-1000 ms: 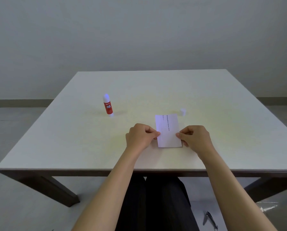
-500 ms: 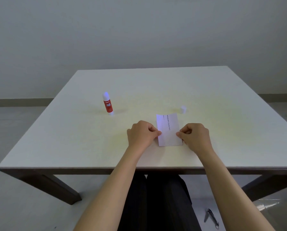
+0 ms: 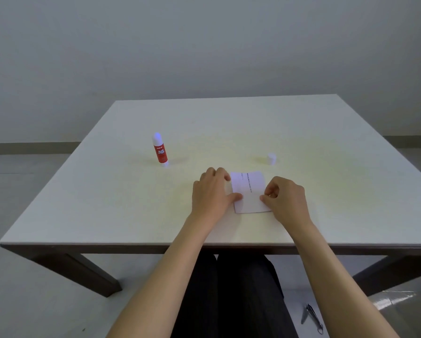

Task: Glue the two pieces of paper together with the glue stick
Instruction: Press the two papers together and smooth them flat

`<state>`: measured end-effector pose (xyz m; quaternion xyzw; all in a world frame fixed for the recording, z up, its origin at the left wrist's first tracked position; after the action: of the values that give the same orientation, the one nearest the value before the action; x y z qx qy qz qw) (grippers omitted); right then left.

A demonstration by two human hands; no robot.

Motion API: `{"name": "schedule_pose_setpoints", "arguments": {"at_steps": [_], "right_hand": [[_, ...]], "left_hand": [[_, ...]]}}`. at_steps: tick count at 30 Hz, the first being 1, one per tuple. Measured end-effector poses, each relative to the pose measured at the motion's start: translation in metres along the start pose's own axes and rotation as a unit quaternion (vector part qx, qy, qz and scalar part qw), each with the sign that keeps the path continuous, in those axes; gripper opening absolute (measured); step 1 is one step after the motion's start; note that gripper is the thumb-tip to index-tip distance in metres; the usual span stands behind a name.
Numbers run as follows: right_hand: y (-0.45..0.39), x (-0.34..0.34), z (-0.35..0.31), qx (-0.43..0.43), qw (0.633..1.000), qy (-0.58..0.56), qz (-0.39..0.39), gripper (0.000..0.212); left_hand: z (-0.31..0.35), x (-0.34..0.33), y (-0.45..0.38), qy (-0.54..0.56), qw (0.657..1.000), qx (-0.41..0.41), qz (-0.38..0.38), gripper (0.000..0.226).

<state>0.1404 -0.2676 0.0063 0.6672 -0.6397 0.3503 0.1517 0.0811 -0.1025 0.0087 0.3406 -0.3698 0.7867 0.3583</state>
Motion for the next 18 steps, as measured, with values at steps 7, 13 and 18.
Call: {"name": "schedule_pose_setpoints", "arguments": {"at_steps": [7, 13, 18], "right_hand": [[0.001, 0.000, 0.002, -0.004, 1.000, 0.014, 0.014, 0.005], [0.010, 0.004, 0.003, 0.025, 0.993, 0.097, 0.060, 0.012], [0.025, -0.006, -0.019, 0.119, 0.980, 0.141, 0.072, 0.017]], "left_hand": [[0.008, -0.039, 0.018, -0.054, 0.960, -0.164, -0.220, 0.079], [0.001, -0.045, 0.020, -0.086, 0.952, -0.167, -0.240, 0.086], [-0.018, -0.035, 0.014, -0.101, 0.954, -0.157, -0.235, 0.088]]}}
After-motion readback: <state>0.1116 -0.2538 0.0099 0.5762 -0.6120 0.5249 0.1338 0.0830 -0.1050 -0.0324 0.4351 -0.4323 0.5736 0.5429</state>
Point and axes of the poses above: each hand's wrist, its own y-axis away from the middle knuckle, its own x-axis out of the back of the hand, z = x × y, the point moved 10 cm from there along -y, towards the middle knuckle, and after that the axes turned 12 degrees about z, right-handed, at the moved point
